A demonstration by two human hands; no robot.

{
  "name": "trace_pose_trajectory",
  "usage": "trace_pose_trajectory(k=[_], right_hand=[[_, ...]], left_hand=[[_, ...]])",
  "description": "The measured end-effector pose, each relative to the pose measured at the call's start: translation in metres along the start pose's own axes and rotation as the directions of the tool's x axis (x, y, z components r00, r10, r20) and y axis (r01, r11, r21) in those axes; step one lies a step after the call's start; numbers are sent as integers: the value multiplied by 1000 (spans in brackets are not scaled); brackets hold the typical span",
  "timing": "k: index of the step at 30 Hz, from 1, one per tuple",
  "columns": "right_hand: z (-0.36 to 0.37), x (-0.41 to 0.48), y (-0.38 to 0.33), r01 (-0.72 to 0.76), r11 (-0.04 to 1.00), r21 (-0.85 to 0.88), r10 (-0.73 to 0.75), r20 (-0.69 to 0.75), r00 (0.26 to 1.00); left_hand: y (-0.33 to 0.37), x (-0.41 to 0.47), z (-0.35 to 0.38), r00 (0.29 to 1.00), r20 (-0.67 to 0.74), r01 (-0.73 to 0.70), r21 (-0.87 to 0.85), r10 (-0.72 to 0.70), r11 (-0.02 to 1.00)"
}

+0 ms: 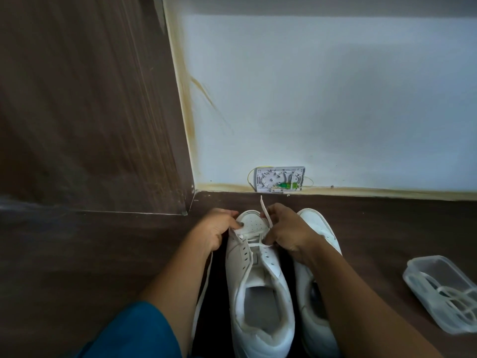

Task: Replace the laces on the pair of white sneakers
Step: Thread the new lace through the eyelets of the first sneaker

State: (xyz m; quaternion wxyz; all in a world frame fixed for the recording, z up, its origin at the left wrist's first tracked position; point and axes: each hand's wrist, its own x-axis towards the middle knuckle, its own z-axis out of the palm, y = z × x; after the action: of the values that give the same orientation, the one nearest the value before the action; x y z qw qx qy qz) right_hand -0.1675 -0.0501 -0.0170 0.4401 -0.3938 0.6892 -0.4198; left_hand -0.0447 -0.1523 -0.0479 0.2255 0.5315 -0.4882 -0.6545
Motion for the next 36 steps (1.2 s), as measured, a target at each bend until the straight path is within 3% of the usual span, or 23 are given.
trace_pose_trajectory(k=[4,8,14,17,19,22,26,27,30,33,34,36], right_hand=[[0,0,-1,15,999,49,-16,19,1000],[0,-1,-1,25,996,90,-26,4,1000],[2,5,1,-49,997,54,52,-46,998],[2,4,1,-67,997,48,69,-32,997],[1,2,0,-52,995,80,52,-3,999],[0,1,-1,-31,994,109,27,38,999],[-1,1,-1,-11,993,117,8,23,1000],[0,2,-2,-3,995,103,2,7,1000],[-1,2,-6,56,994,-96,-65,-100,993],[-5,-4,-15,112,944,-311,-169,-163,972],[-6,-8,-19,136,944,-300,-195,-176,965],[-9,-15,-25,204,975,-89,-217,-167,962]], left_hand=[[4,-4,7,997,20,-66,-107,68,992],[1,-3,10,987,42,-148,-86,152,985],[2,1,29,953,-97,-263,202,286,944],[0,6,36,885,-208,-315,392,417,864],[1,6,37,844,-239,-364,404,481,839],[3,-2,36,853,-228,-403,281,468,871],[18,-18,19,955,-56,-295,-217,290,930],[22,-22,10,968,5,-243,-239,252,940],[26,-35,-9,991,53,-132,129,126,983],[22,-49,-16,994,-9,-94,418,107,904],[20,-53,-18,983,-15,-144,540,181,829],[17,-58,-20,922,54,-288,755,382,589]])
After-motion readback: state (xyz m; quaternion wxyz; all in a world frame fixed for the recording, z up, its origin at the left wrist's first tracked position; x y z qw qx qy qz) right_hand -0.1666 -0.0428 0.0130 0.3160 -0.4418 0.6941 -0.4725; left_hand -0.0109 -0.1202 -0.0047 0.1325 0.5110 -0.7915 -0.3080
